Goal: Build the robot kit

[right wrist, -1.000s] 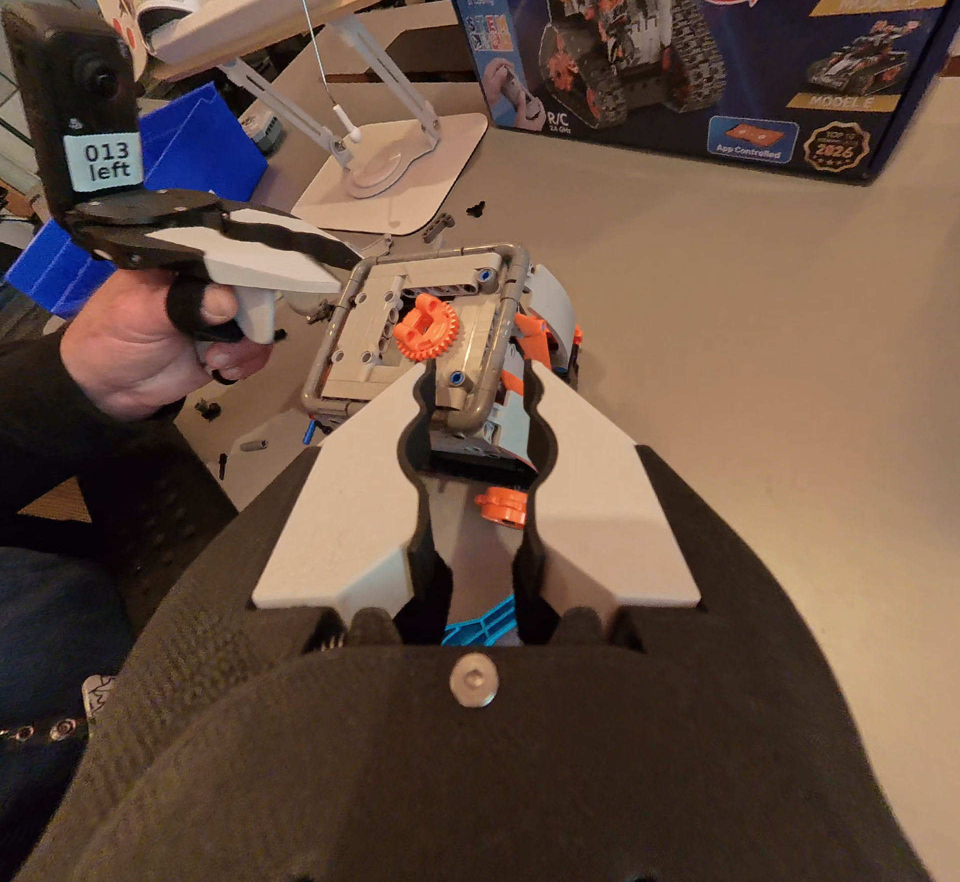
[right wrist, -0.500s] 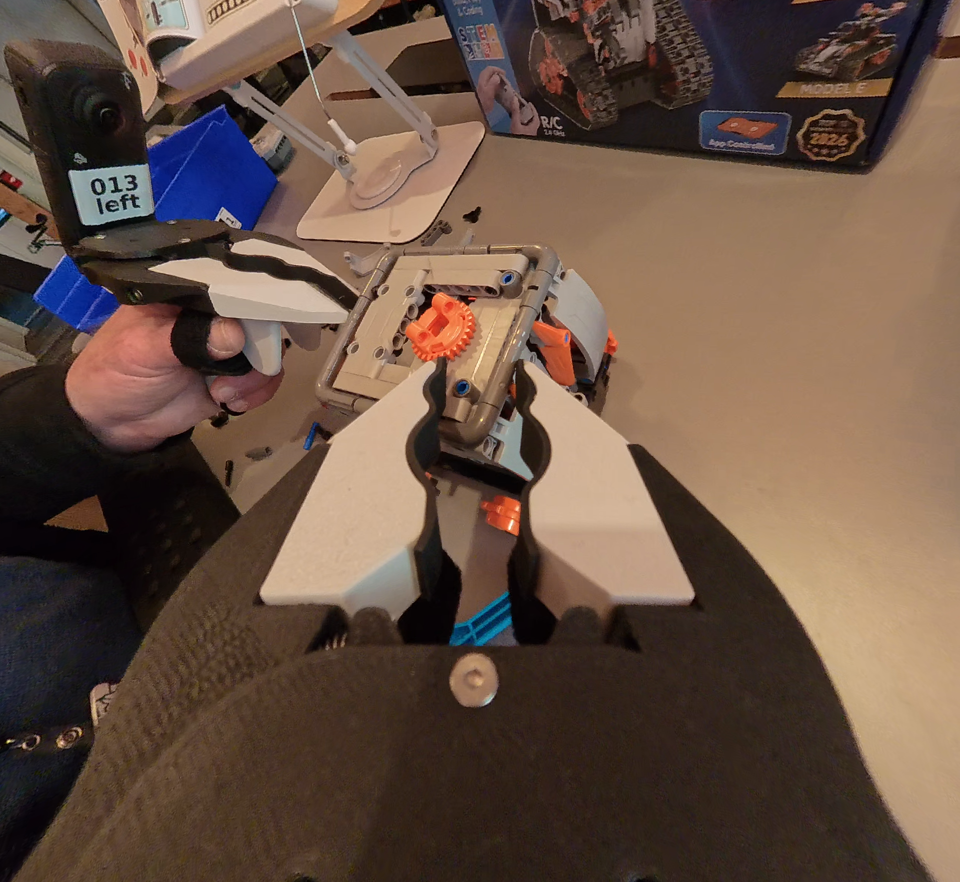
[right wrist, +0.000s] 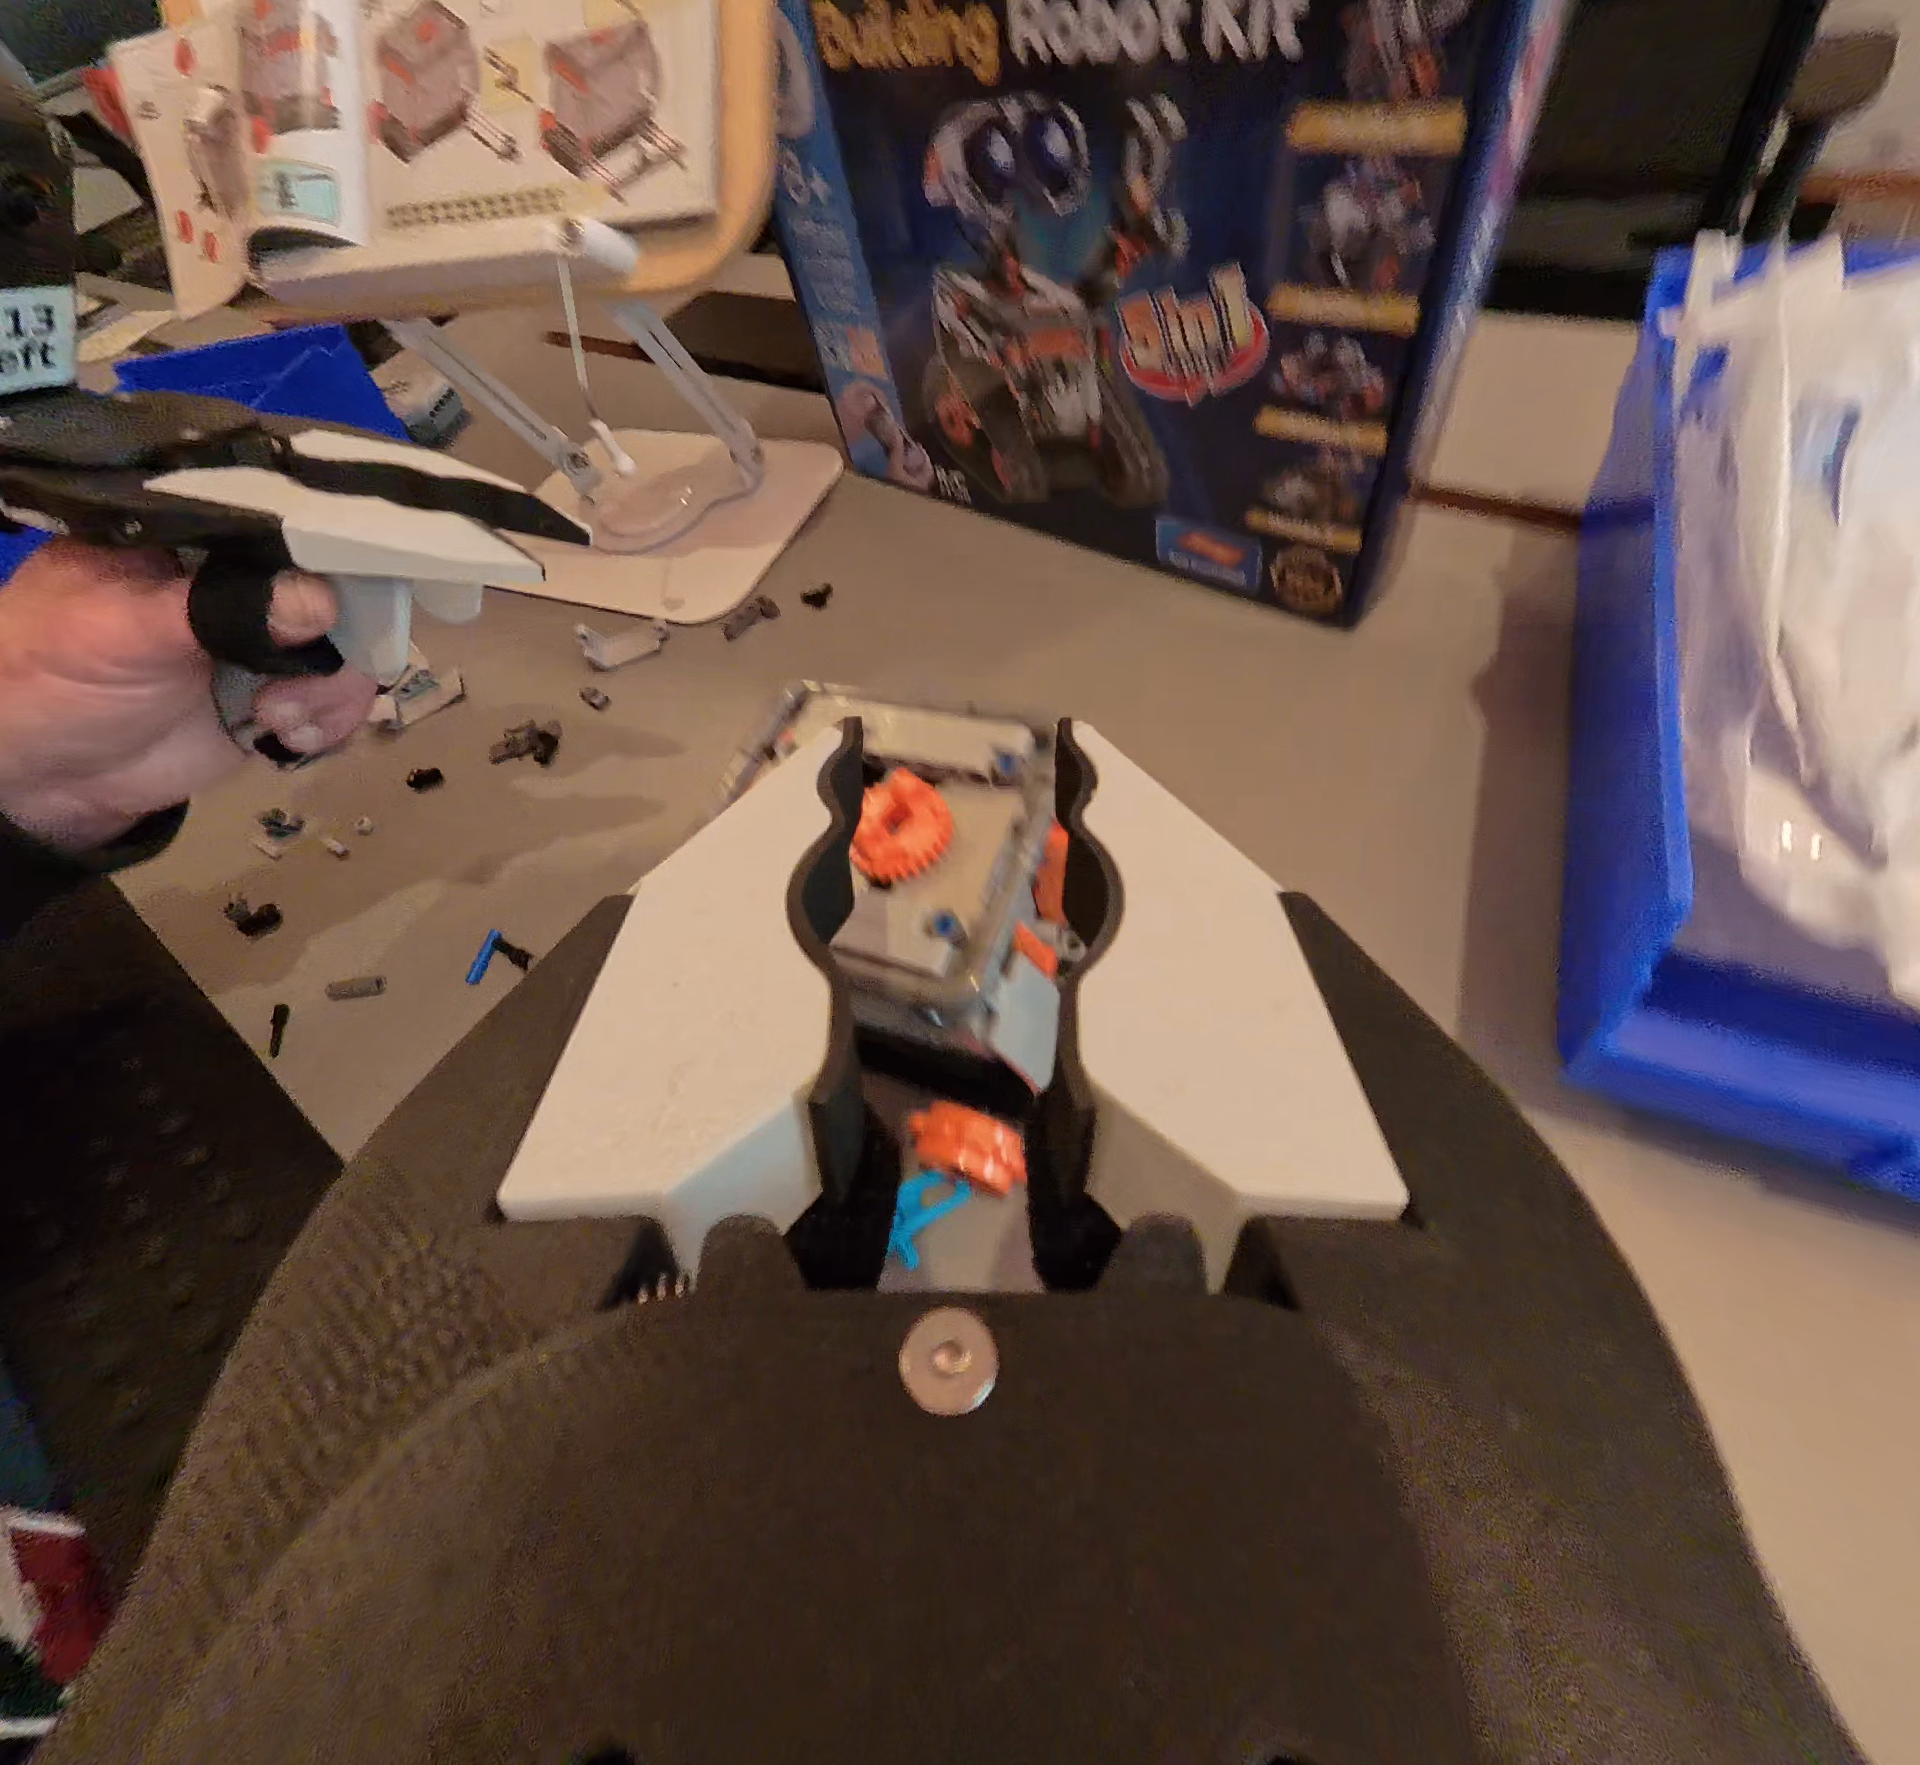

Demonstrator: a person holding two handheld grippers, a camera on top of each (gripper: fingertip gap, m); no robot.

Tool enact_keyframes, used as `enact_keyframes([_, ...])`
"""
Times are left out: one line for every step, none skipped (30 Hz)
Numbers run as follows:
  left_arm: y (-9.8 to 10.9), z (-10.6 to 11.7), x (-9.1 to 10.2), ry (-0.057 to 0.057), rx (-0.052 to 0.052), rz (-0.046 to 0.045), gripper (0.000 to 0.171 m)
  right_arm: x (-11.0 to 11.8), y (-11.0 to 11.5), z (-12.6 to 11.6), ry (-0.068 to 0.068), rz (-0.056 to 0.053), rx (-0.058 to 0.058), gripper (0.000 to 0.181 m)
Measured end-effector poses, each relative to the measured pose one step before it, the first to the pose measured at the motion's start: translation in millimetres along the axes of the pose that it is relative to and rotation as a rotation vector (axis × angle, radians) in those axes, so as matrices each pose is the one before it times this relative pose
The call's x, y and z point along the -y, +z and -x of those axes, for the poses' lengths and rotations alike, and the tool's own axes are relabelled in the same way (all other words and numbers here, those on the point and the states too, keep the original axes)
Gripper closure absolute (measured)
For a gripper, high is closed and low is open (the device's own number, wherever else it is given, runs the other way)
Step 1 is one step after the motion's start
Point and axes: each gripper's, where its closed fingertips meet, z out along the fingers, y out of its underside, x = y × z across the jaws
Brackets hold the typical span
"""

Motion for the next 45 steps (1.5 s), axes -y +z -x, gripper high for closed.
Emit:
enact_keyframes([-16.32, 12.74, 8.44, 0.034, 0.0571, -0.0106, 0.14, 11.96, 2.63, 9.35, -0.0417, -0.023, 0.0056, 0.145])
enact_keyframes([-16.73, 14.82, 9.51, 0.0343, 0.0634, -0.01615, 0.139, 14.13, 5.52, 11.63, -0.0448, -0.0284, 0.0109, 0.144])
enact_keyframes([-16.43, 16.89, 9.97, 0.033, 0.0665, -0.0164, 0.139, 15.35, 9.13, 13.72, -0.0471, -0.0272, 0.0182, 0.14])
enact_keyframes([-15.12, 18.57, 10.01, 0.0315, 0.0661, -0.0138, 0.139, 15.18, 12.51, 13.09, -0.0537, -0.0194, 0.0143, 0.128])
enact_keyframes([-13.09, 20.98, 8.73, 0.0336, 0.071, -0.00612, 0.14, 16.08, 14.57, 8.96, -0.0599, -0.0161, -0.0029, 0.115])
enact_keyframes([-10.92, 21.63, 7.46, 0.0321, 0.0683, -0.00296, 0.139, 17.57, 15.53, 6.18, -0.0611, -0.0209, -0.0088, 0.107])
enact_keyframes([-9.15, 19.35, 7.26, 0.0232, 0.0529, -0.0075, 0.139, 18.64, 16.59, 6.51, -0.0548, -0.0306, 0.0066, 0.105])
enact_keyframes([-7.41, 17.1, 6.6, 0.0156, 0.042, -0.0078, 0.139, 17.3, 18.64, 6.55, -0.0389, -0.0332, 0.0216, 0.102])
enact_keyframes([-5.61, 16.46, 4.47, 0.0155, 0.0408, -0.00074, 0.139, 12.92, 20.63, 4.7, -0.0288, -0.0177, 0.0237, 0.099])
enact_keyframes([-3.92, 15.72, 1.9, 0.0152, 0.041, 0.01009, 0.138, 8.22, 21.55, 2.13, -0.0305, 0.0022, 0.0172, 0.096])
enact_keyframes([-2.87, 12.71, 2.14, 0.0113, 0.0276, 0.00543, 0.135, 6.02, 21.35, 0.71, -0.0345, 0.0093, 0.0139, 0.096])
enact_keyframes([-2.14, 10.85, 2.85, 0.0143, 0.0231, -0.00298, 0.135, 5.59, 20.7, -0.31, -0.0356, 0.0028, 0.0123, 0.096])
enact_keyframes([-0.66, 10.63, 1.34, 0.0193, 0.0273, 0.00038, 0.135, 4.5, 19.91, -1.77, -0.0298, 0.0005, 0.0083, 0.096])
enact_keyframes([0.99, 8.0, -1.22, 0.0107, 0.014, 0.01295, 0.133, 2.39, 19.14, -2.46, -0.0305, 0.0092, 0.0038, 0.096])
enact_keyframes([1.73, 5.4, -1.41, 0.0021, 0.0029, 0.01227, 0.131, 1.86, 18.15, -3.26, -0.034, 0.0095, -0.0047, 0.096])
enact_keyframes([1.52, 4.43, -0.34, 0.0056, 0.0036, -0.00016, 0.131, 1.3, 17.29, -3.68, -0.0295, 0.0066, -0.013, 0.095])
enact_keyframes([1.77, 4.18, -1.13, 0.0093, 0.0067, 0.00245, 0.131, -0.77, 16.97, -2.66, -0.0159, 0.0146, -0.0155, 0.092])
enact_keyframes([2.21, 1.94, -2.56, 0.0079, -0.0038, 0.01171, 0.13, -2.18, 15.98, -0.94, 0.0082, 0.0252, -0.0151, 0.085])
enact_keyframes([1.71, 0.77, -1.3, 0.0088, -0.0076, 0.00134, 0.133, -0.49, 13.96, 1.41, 0.0206, 0.0193, -0.014, 0.078])
enact_keyframes([1.26, 1.25, -1.08, 0.0096, -0.0033, -0.00284, 0.135, 1.38, 11.39, 2.55, 0.0098, 0.0016, -0.0192, 0.078])
enact_keyframes([0.81, 0.73, -1.44, 0.0065, -0.0071, 0.00013, 0.136, 0.29, 9.5, 2.23, 0.0013, -0.0013, -0.0251, 0.078])
enact_keyframes([0.0, 0.68, -0.94, 0.001, -0.0085, 0.00156, 0.137, -2.23, 8.14, 3.16, 0.0053, 0.0078, -0.0153, 0.077])
enact_keyframes([-0.79, 0.79, 0.0, 0.0019, -0.0084, -0.00382, 0.139, -2.74, 6.14, 4.02, 0.0116, 0.0072, -0.003, 0.078])
enact_keyframes([-0.72, 0.96, -0.72, 0.0036, -0.0048, -0.00304, 0.141, -2.25, 4.14, 3.91, 0.0142, -0.002, 0.0013, 0.081])
enact_keyframes([-0.45, -0.03, -1.42, 0.004, -0.0083, -0.00059, 0.14, -3.0, 3.06, 2.63, 0.0132, -0.0023, -0.0005, 0.083])
enact_keyframes([-0.27, -0.36, -2.12, 0.005, -0.007, 0.00359, 0.14, -2.26, 1.85, 1.66, 0.0098, -0.0076, -0.0029, 0.082])
enact_keyframes([-0.45, 0.01, -1.79, 0.007, -0.0032, 0.00069, 0.141, -0.3, 0.51, 0.8, 0.0025, -0.0146, -0.005, 0.083])
enact_keyframes([-0.32, -0.06, -1.16, 0.0057, -0.0026, -0.00239, 0.141, -0.14, -0.17, 0.33, -0.0019, -0.0085, -0.0035, 0.083])
enact_keyframes([0.05, -0.28, -0.98, 0.0005, -0.0046, -0.00175, 0.141, -0.1, -0.44, 0.23, -0.0044, -0.0006, -0.0007, 0.084])
enact_keyframes([0.12, -0.5, -0.49, -0.0035, -0.0047, -0.00303, 0.14, -0.16, -0.41, 0.81, -0.0103, 0.0025, 0.0024, 0.087])
enact_keyframes([-0.24, -0.52, 0.55, -0.0034, -0.0047, -0.00949, 0.139, 0.09, -0.27, 1.83, -0.0127, 0.0008, 0.0068, 0.092])
enact_keyframes([-0.16, -1.16, 0.63, -0.0022, -0.0082, -0.01124, 0.137, 0.08, 0.01, 2.19, -0.006, -0.0019, 0.0097, 0.097])
enact_keyframes([0.13, -0.64, 0.1, -0.002, -0.0047, -0.00943, 0.136, 0.1, 0.15, 1.74, -0.0017, -0.0052, 0.006, 0.1])
enact_keyframes([0.15, -0.08, -0.14, 0.0, -0.0017, -0.00715, 0.136, 0.03, 0.08, 1.42, -0.0035, -0.0049, 0.0031, 0.103])
enact_keyframes([0.08, -0.22, -0.15, -0.0016, -0.0041, -0.00408, 0.136, 0.02, -0.31, 1.61, -0.004, -0.0021, 0.0053, 0.107])
enact_keyframes([-0.39, 0.05, 0.43, -0.0046, -0.0027, -0.00545, 0.136, -0.08, -0.39, 1.13, -0.0031, -0.0003, 0.0065, 0.107])
enact_keyframes([-0.07, -0.12, -0.05, -0.0059, -0.0043, -0.00425, 0.136, -0.05, -0.51, 0.33, -0.0024, 0.0021, 0.0076, 0.107])
enact_keyframes([-0.04, -0.27, 0.07, -0.0048, -0.0047, -0.00388, 0.136, -0.27, -0.71, -0.44, -0.0015, 0.0022, 0.0064, 0.109])
enact_keyframes([-0.28, -0.18, 0.16, -0.0016, -0.0026, -0.00181, 0.136, 0.09, -1.17, -0.79, -0.0004, -0.0004, 0.0066, 0.112])
enact_keyframes([-0.34, -0.33, 0.17, 0.0006, -0.0009, 0.0008, 0.136, 1.3, -2.12, -1.17, 0.0034, -0.0078, 0.0084, 0.113])
enact_keyframes([-0.21, -0.27, 0.1, 0.0002, -0.0003, 0.00169, 0.136, 2.32, -3.1, -5.16, 0.012, -0.0163, -0.0115, 0.106])
enact_keyframes([-0.2, -0.76, 0.46, -0.0015, -0.0028, -0.00218, 0.135, 2.3, -3.23, -8.3, 0.0185, -0.0164, -0.0271, 0.097])
enact_keyframes([0.02, -1.23, 0.06, -0.0036, -0.0066, -0.0022, 0.134, 0.88, -2.24, -6.8, 0.0155, -0.0069, -0.0124, 0.092])
enact_keyframes([0.33, -1.17, -0.26, -0.0028, -0.0059, -0.00022, 0.134, -0.27, -0.92, -3.13, 0.0071, 0.0017, 0.0081, 0.092])
enact_keyframes([0.21, -0.64, -0.16, 0.0004, -0.002, -0.00199, 0.134, -0.69, 0.24, -1.66, 0.0019, 0.0029, 0.0116, 0.09])
